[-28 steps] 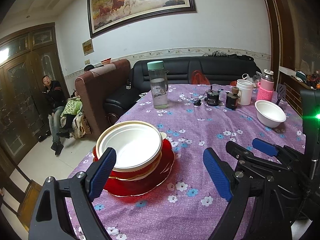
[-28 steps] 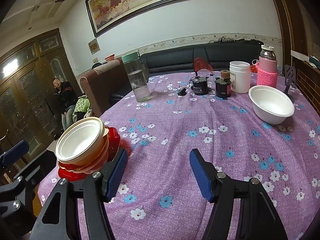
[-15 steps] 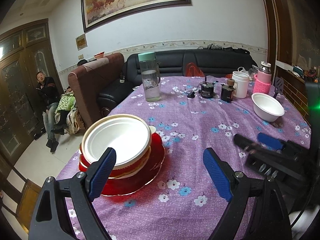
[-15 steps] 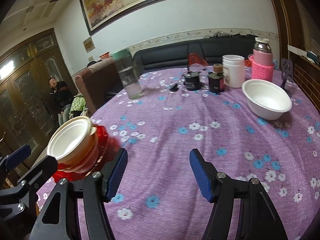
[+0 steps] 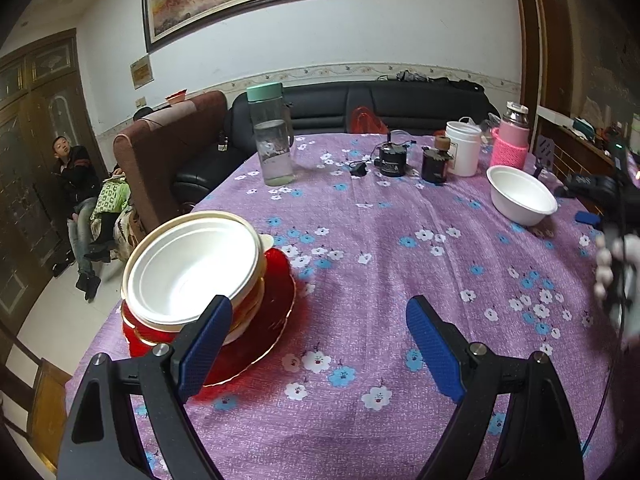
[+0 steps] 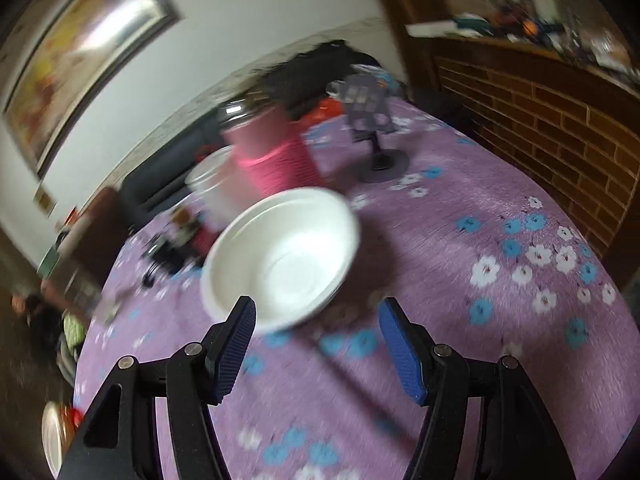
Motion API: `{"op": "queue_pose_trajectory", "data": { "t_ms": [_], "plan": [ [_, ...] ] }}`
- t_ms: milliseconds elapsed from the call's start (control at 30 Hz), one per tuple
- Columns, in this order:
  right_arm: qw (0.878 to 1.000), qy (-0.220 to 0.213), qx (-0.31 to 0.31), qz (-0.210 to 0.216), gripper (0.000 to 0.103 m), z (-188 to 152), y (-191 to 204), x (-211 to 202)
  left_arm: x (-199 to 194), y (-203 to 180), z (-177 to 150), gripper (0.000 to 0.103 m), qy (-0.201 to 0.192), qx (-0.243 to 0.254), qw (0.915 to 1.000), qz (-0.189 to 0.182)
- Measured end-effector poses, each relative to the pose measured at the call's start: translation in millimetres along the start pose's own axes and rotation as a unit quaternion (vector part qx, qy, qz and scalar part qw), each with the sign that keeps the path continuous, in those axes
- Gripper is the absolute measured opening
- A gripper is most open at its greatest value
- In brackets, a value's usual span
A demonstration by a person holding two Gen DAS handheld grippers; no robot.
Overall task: Organize plates and bowls
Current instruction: 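Open the right tool and reach toward the last white paper bowl, then grasp the rim of the last white paper bowl with the right tool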
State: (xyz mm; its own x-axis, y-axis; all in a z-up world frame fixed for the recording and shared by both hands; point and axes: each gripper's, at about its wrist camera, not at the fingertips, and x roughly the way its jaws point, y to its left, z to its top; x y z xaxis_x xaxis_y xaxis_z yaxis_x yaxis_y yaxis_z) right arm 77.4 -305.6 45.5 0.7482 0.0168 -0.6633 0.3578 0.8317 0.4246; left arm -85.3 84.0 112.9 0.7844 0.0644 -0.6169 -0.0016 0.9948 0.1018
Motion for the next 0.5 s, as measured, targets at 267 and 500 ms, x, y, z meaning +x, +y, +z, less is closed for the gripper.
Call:
{"op": "queue_pose_trajectory", "data": {
  "t_ms": [267,500],
  "plan": [
    [0.993,0.085,0.087,0.003,0.017,16.3,-17.0,75.1,3.7,-4.6,1.3,0.088,0.008,0.008,0.9999,-0.001],
    [0.983,0.139,0.077,0.096,0.008,-17.2,-6.8,54.9,10.8,-2.7,3.8,0.088,0.025,-0.001,0.9995,-0.02]
  ]
}}
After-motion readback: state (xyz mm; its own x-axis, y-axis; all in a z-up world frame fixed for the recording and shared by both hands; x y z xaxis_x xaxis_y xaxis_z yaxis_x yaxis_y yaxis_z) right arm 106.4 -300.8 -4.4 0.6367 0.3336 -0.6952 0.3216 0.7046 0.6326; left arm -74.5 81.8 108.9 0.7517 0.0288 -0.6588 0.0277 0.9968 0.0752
